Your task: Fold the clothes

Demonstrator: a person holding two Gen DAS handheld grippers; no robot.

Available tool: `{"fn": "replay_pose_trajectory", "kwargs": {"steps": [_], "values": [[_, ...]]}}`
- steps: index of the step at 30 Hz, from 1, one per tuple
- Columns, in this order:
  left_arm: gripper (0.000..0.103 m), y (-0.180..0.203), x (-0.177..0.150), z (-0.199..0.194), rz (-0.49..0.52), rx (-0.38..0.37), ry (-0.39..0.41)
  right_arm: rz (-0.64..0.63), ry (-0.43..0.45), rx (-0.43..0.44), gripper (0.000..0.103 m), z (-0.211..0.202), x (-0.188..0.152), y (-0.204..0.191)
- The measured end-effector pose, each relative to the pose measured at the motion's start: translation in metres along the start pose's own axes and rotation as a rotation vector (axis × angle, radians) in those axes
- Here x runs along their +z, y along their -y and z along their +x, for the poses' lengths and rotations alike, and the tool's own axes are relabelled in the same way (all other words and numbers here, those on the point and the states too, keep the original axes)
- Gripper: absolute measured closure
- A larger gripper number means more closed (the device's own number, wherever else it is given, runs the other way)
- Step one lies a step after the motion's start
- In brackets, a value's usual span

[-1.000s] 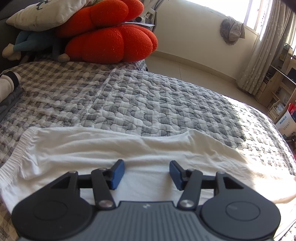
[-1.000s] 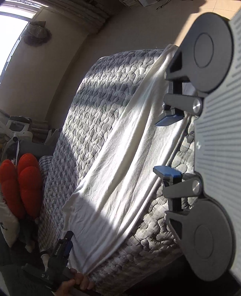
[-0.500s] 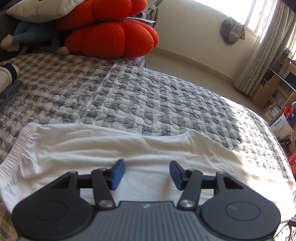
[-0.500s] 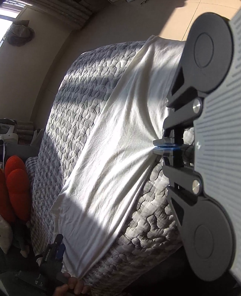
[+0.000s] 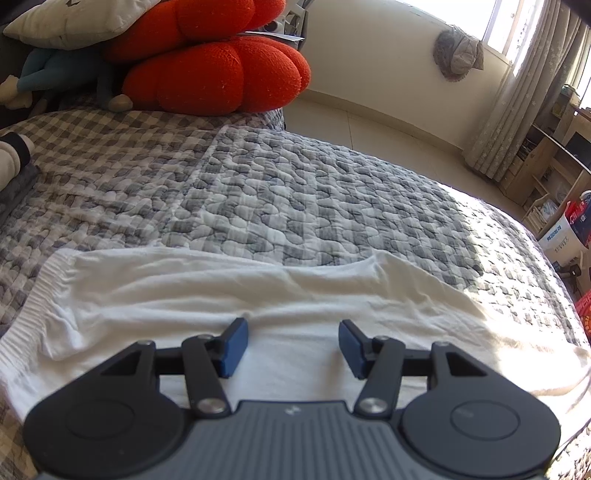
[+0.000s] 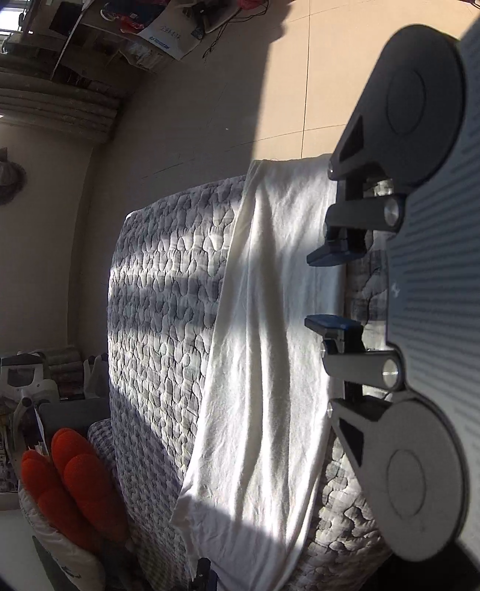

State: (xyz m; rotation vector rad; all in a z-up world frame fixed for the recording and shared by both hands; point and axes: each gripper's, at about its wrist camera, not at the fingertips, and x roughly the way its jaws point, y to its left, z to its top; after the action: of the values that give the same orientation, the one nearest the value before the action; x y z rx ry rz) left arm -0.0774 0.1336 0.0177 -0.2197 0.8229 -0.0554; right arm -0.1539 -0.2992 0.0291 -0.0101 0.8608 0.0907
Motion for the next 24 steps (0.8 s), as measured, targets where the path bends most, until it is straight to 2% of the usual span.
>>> {"fn": "replay_pose_trajectory", "kwargs": {"steps": [3,4,5,6,9,15,16,17,19,22,24], "values": [[0.045,0.001,0.000,0.000,-0.003,0.000,0.000,0.091,-0.049,0.035,0.062,0.009,-0.002,0.010],[0.045,0.001,0.000,0.000,-0.001,0.000,0.000,0.068,-0.057,0.018,0.070,0.011,-0.004,0.007],[0.045,0.001,-0.001,0.000,0.001,-0.001,0.001,0.053,-0.059,0.014,0.090,0.009,-0.005,0.006],[0.045,0.000,-0.001,0.000,0.003,-0.002,0.002,0.039,-0.061,0.011,0.098,0.008,-0.006,0.005],[0.045,-0.002,-0.001,-0.002,0.000,-0.009,0.000,0.040,-0.066,-0.004,0.102,0.005,-0.007,0.008],[0.044,0.000,0.002,-0.001,0.005,-0.006,-0.012,0.052,-0.077,-0.019,0.101,0.000,-0.009,0.014],[0.043,0.002,0.002,-0.001,0.013,-0.002,-0.015,0.046,-0.068,-0.019,0.098,-0.003,-0.009,0.014],[0.042,0.004,0.003,-0.001,0.018,0.000,-0.016,0.039,-0.059,-0.019,0.090,-0.006,-0.010,0.015],[0.041,0.008,0.005,-0.002,0.029,0.002,-0.013,0.039,0.007,-0.036,0.085,-0.014,-0.005,0.018],[0.041,0.017,0.009,-0.002,0.072,-0.002,0.006,0.067,0.096,-0.049,0.040,-0.017,0.010,0.035],[0.041,0.028,0.010,0.001,0.125,0.009,0.020,0.052,0.100,-0.081,0.040,-0.006,0.021,0.045]]}}
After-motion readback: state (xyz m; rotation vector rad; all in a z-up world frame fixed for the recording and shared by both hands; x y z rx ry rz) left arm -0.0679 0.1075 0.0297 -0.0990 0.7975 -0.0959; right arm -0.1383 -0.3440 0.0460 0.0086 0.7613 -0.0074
